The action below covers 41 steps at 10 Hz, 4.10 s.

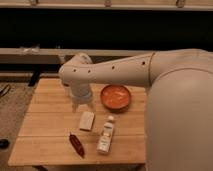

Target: Place the pepper in the ceramic bowl

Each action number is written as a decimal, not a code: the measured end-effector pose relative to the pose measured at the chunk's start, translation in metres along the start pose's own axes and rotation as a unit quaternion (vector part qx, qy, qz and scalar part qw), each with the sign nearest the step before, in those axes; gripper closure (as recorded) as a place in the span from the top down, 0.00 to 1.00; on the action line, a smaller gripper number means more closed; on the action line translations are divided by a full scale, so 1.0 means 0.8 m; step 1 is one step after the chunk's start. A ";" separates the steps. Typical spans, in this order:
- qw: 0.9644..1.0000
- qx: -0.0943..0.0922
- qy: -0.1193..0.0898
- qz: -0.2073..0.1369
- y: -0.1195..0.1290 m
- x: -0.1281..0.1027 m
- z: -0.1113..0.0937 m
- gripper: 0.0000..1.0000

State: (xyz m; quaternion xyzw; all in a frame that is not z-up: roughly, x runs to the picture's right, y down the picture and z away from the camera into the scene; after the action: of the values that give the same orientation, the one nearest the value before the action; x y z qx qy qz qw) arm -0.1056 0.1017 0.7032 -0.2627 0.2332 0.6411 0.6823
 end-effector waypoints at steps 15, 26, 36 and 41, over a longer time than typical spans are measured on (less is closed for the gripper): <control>1.000 0.000 0.000 0.000 0.000 0.000 0.000 0.65; 0.999 0.012 -0.002 -0.053 0.012 0.016 0.003 0.65; 0.980 0.030 0.097 -0.170 0.077 0.138 0.145 0.65; 0.979 0.059 0.115 -0.155 0.068 0.109 0.189 0.65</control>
State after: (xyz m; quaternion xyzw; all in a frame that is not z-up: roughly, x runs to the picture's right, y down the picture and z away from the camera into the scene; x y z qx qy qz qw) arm -0.1567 0.2694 0.7567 -0.3272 0.3038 0.4786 0.7561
